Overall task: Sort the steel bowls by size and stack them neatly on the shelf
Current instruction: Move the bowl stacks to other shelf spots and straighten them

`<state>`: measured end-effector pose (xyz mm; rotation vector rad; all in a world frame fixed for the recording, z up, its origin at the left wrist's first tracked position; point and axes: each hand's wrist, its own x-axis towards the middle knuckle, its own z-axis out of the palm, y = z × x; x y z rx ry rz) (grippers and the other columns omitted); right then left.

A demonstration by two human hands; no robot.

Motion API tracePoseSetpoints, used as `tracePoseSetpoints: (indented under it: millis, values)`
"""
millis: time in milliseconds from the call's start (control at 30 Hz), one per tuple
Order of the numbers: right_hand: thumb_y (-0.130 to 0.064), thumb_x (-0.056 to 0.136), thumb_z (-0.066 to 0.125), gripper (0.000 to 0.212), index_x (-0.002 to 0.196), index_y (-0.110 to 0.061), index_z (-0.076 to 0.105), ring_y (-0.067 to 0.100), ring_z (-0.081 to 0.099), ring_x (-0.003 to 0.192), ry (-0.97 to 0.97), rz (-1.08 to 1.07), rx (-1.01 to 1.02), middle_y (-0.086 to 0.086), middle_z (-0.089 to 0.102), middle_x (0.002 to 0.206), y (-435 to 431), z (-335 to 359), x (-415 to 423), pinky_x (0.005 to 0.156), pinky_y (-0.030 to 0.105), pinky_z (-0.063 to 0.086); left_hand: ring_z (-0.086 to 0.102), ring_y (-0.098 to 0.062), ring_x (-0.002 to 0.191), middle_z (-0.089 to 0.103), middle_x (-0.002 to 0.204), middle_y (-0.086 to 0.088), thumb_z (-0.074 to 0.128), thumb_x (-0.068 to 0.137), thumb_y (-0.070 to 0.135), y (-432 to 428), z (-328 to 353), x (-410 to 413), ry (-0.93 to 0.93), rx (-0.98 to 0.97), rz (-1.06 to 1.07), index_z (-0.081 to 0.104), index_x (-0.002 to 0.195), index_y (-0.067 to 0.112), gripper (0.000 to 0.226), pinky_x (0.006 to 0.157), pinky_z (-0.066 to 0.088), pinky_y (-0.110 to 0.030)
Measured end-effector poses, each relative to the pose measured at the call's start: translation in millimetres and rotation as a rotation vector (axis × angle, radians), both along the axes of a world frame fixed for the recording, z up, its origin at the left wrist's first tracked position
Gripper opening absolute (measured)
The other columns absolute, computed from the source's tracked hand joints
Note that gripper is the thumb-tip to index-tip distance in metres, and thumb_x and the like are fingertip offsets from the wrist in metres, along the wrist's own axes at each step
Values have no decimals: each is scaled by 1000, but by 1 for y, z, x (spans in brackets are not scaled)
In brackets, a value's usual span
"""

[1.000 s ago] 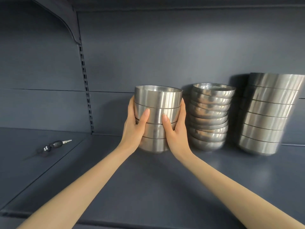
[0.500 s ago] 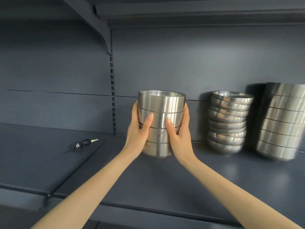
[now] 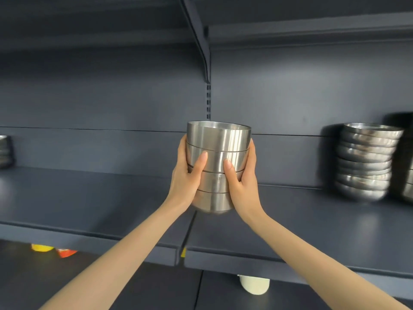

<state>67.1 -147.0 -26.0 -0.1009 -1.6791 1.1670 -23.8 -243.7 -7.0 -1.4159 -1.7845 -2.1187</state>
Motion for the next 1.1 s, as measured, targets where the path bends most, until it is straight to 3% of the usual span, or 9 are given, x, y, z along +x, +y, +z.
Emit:
tracePoseSetpoints:
  millis: [233,467,667,800,1000,1100]
  values:
    - [-77,74,54,93,147,-47,6,12,27,143,5,66,-8,-12,23,157,-79,-1,-59,113,50,32,57,9,107,55,113,41,48,73,70,-87,3,-51,20,-5,53,24,138,50,72,94,48,-27]
    - [-70,77,55,92,149,-43,4,7,27,142,7,190,-6,-14,25,155,-141,6,-123,114,46,31,57,9,107,55,113,40,47,76,70,-156,6,-107,40,-8,187,24,143,43,76,94,50,-31]
    - [-64,79,55,90,150,-39,5,7,32,140,-4,286,1,-14,29,154,-169,9,-188,113,45,34,57,4,110,55,127,23,47,73,71,-190,6,-158,11,10,263,22,147,38,84,88,49,-21]
    - [-60,80,55,89,151,-37,6,5,34,138,4,359,-1,-15,30,152,-185,10,-238,113,43,35,57,5,111,56,127,24,47,74,69,-210,6,-202,5,19,306,24,146,41,80,87,46,-20]
    - [-58,81,56,89,151,-35,8,3,35,137,17,419,-14,-16,32,151,-201,13,-314,113,41,35,57,1,115,57,128,24,49,75,69,-229,9,-274,-12,15,336,25,145,45,77,97,46,-31]
    - [-62,79,56,91,151,-37,6,4,32,139,0,418,-21,-17,30,153,-205,13,-349,113,42,34,56,4,114,56,129,25,49,76,68,-233,9,-305,-18,22,337,23,146,44,79,94,46,-26]
